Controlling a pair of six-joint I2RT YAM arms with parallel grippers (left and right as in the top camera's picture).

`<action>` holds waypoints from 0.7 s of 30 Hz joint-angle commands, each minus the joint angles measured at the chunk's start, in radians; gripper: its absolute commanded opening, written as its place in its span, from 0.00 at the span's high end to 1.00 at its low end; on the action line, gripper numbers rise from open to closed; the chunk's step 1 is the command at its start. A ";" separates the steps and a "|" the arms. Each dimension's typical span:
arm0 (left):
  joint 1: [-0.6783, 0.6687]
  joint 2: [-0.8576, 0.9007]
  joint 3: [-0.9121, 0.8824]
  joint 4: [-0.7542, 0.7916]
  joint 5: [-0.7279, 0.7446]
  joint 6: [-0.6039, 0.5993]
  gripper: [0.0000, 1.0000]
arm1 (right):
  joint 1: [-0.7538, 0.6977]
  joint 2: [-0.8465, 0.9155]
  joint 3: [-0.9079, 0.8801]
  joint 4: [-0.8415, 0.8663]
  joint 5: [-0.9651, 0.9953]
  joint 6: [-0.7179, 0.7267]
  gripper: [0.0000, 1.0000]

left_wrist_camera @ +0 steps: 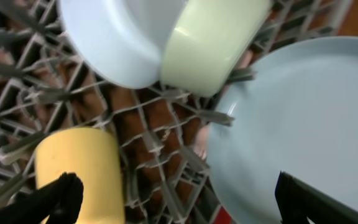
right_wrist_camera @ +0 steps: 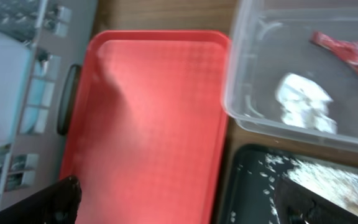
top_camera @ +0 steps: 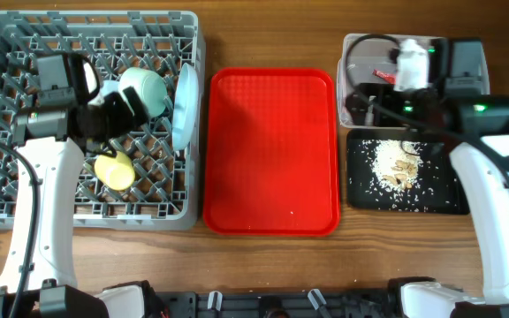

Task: Sort waste into correct bins and load items into the dishwasher rack

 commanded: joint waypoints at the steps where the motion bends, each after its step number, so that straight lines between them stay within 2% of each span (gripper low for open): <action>1: 0.000 -0.012 0.001 -0.126 -0.108 -0.072 0.00 | 0.010 0.039 0.015 -0.026 0.044 0.056 0.00; 3: -0.012 -0.012 -0.001 -0.202 -0.109 -0.060 0.00 | 0.009 0.054 0.015 -0.098 0.145 0.137 0.00; 5: -0.054 -0.029 -0.014 -0.211 -0.081 0.014 0.00 | 0.009 0.045 0.011 -0.142 0.161 0.129 0.01; 7: -0.124 -0.087 -0.051 -0.192 -0.092 0.018 0.00 | 0.009 -0.003 -0.029 -0.129 0.161 0.121 0.00; 10: -0.220 -0.275 -0.197 -0.082 -0.109 0.013 0.00 | 0.009 -0.169 -0.185 -0.021 0.161 0.118 0.00; 11: -0.241 -0.427 -0.295 -0.033 -0.114 0.017 0.00 | 0.009 -0.314 -0.304 0.060 0.164 0.120 0.00; 12: -0.241 -0.504 -0.336 -0.016 -0.113 0.019 0.00 | 0.009 -0.386 -0.354 0.088 0.182 0.143 0.00; 14: -0.241 -0.638 -0.395 0.006 -0.113 0.019 0.00 | 0.009 -0.502 -0.417 0.104 0.263 0.201 0.00; 16: -0.241 -0.800 -0.448 0.006 -0.113 0.018 0.00 | 0.009 -0.600 -0.447 0.064 0.337 0.200 0.00; 21: -0.241 -0.880 -0.449 0.001 -0.113 0.018 0.00 | 0.009 -0.596 -0.447 0.028 0.336 0.200 0.00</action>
